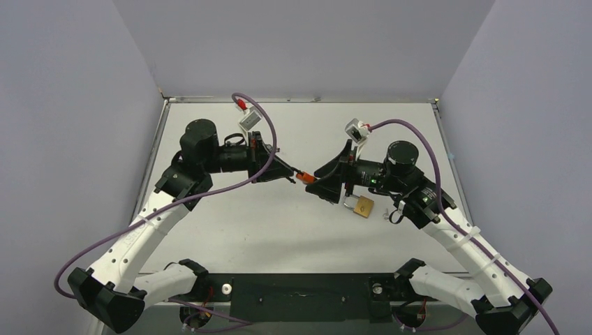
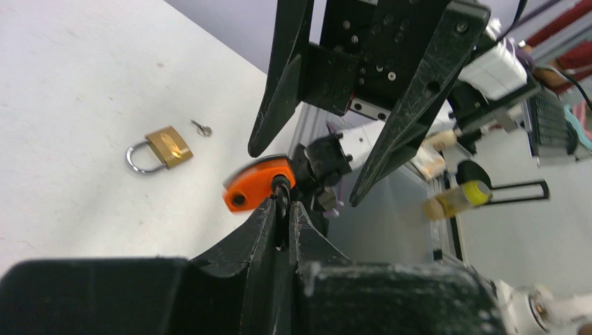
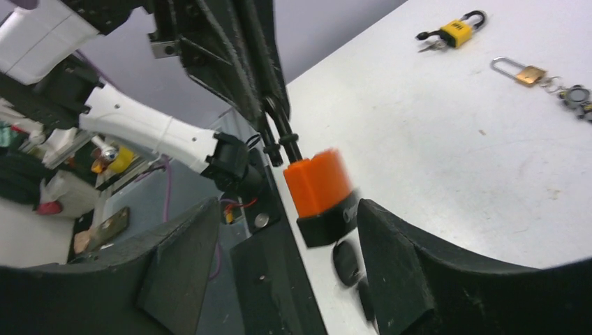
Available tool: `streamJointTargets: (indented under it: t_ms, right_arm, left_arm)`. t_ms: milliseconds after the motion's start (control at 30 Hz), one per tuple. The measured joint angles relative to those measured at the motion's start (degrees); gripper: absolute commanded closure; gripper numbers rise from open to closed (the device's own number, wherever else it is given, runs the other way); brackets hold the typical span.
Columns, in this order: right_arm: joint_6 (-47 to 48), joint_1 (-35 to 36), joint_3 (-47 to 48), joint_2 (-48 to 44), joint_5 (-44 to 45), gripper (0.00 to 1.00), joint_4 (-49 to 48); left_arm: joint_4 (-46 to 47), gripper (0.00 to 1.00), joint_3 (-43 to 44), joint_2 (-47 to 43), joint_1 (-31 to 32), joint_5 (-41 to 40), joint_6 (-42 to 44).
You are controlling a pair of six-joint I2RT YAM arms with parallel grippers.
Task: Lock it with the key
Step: Pick up the lock from the center of the board, then lock the lock.
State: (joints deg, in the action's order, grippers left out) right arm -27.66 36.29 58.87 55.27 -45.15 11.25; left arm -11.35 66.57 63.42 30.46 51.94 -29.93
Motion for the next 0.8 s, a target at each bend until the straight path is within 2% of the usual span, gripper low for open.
streamJointTargets:
  t_ms: [167,367,533,800]
  right_arm:
    - [-1.55,-3.8,-0.26,-0.42,2.75,0.26,-2.23]
    - [-9.81,-10.88,-4.15,-2.8,2.67,0.25,-16.33]
    - [-12.07,-10.23,-4.04,-2.97,2.75,0.24,-23.69]
    - [-7.82,-3.58,5.03,-0.17,4.37,0.24,-24.68]
  left_arm:
    - [1.95,1.0,0.02,-2.4,-0.07,-6.45,-3.04]
    - [2.23,1.0,2.6,-3.19,0.37,-10.88,-5.62]
    - [2.21,1.0,8.46,-2.86,0.48,-14.1,-8.35]
    - [2.91,1.0,16.68,-0.5,1.4,-16.85,-13.79]
